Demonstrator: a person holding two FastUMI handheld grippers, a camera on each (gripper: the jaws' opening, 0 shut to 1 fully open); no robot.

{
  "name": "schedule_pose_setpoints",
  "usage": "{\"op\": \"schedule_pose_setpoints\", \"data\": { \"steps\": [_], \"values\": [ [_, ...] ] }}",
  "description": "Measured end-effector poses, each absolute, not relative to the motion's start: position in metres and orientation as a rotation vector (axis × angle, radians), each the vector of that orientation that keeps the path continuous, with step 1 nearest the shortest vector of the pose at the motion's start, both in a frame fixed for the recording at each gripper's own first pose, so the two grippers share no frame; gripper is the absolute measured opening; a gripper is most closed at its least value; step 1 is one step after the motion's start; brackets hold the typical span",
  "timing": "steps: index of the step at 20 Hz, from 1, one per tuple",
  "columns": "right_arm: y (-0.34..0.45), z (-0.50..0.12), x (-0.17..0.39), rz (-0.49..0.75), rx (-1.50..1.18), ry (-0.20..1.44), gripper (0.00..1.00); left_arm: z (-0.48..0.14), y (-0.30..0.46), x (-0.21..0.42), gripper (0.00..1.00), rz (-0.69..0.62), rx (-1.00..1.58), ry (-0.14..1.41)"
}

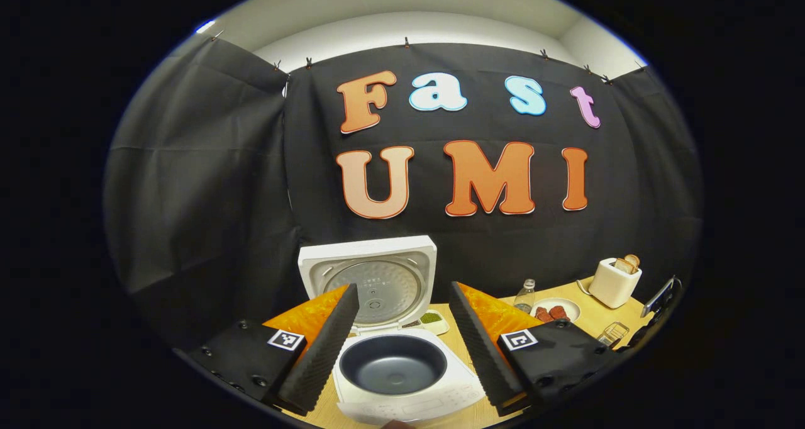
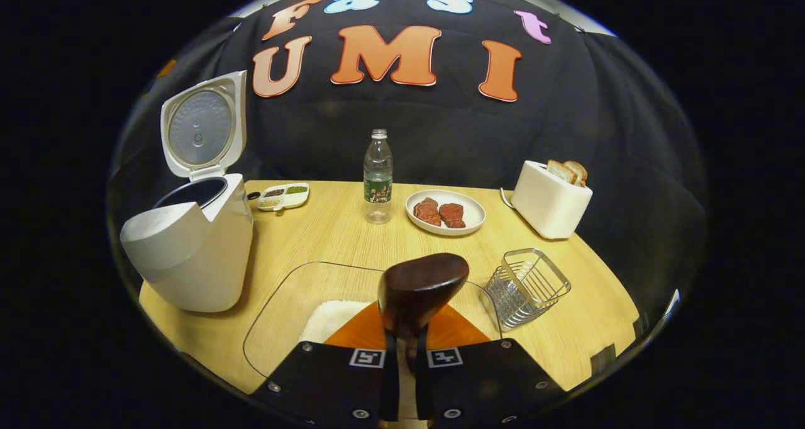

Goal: Close the left gripper, press the button to open the rice cooker; take a wooden spoon from the chopstick holder with the right hand, scoop a spoonful of rice and pour it into the rice cooker, then put the wooden spoon back into the chopstick holder.

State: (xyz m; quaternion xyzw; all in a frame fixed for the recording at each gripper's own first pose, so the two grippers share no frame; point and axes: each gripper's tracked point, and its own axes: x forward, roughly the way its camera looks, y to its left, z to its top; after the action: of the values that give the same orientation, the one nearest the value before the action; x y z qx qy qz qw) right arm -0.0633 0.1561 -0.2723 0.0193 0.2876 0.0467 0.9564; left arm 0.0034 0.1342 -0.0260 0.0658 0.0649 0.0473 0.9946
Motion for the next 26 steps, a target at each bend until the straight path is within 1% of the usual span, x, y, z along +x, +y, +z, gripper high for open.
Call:
{"op": "schedule_pose_setpoints", "data": {
  "steps": [3,8,11,15,19,26],
  "values": [
    [0.159,-0.276,-0.061,0.072,0.149,0.617,0.10,-0.026,0.138,0.005,0.98,0.095,0.129,0.131],
    [0.168,-0.281,-0.053,0.060,0.411,0.716,0.10,-0.027,0.148,0.003,0.98,0.104,0.136,0.140],
    [0.169,-0.284,-0.054,0.048,0.488,0.748,0.10,-0.029,0.159,0.003,0.98,0.121,0.134,0.146],
    [0.178,-0.282,-0.054,0.063,0.584,0.782,0.10,-0.034,0.164,0.004,0.98,0.126,0.118,0.162],
    [0.181,-0.283,-0.052,0.068,0.618,0.794,0.10,-0.032,0.166,0.006,0.98,0.125,0.129,0.156],
    [0.184,-0.291,-0.051,0.092,0.916,0.868,0.10,-0.029,0.165,0.011,0.98,0.124,0.147,0.153]
  ]
}}
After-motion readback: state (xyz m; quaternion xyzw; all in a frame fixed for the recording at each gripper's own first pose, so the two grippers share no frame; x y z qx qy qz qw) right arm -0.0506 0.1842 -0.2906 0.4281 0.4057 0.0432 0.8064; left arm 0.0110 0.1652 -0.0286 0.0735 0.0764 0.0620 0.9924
